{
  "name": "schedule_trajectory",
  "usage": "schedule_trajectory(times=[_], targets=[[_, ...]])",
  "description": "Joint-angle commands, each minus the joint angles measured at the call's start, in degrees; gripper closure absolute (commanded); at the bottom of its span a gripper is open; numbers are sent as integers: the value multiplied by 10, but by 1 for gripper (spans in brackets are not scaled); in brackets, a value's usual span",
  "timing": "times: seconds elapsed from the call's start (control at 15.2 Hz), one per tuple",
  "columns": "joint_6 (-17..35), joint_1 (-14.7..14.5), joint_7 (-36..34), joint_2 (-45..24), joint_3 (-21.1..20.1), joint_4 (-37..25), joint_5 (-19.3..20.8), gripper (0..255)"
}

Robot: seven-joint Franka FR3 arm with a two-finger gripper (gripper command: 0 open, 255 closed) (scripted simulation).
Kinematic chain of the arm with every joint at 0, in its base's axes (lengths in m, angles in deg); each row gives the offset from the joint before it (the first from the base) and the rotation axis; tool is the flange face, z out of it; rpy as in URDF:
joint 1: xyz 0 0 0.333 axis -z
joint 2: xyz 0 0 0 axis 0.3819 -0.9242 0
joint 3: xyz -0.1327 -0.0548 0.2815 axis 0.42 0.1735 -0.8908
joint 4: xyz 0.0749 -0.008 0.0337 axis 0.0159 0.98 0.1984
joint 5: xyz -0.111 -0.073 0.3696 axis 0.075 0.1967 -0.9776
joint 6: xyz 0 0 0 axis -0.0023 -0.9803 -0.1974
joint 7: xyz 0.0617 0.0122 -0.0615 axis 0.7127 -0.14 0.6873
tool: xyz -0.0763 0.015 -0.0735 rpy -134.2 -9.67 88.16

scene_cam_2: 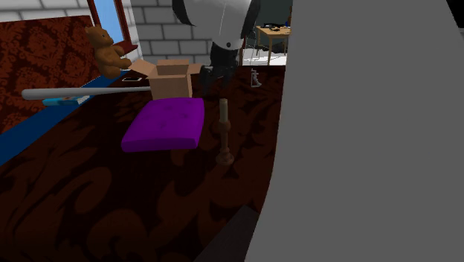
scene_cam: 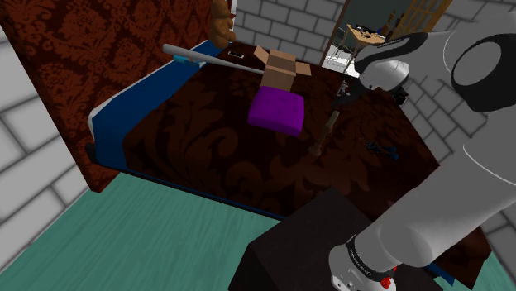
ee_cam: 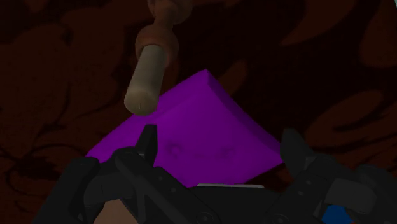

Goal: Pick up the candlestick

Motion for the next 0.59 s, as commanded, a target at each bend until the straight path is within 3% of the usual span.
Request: schedule_trajectory(times=[0.0,0.26,0.53], targets=[[-5,14,55,-59,6,-37,-65,0],[-27,74,132,-161,-14,-119,-160,0],[-14,84,148,-177,-25,-115,-179,0]])
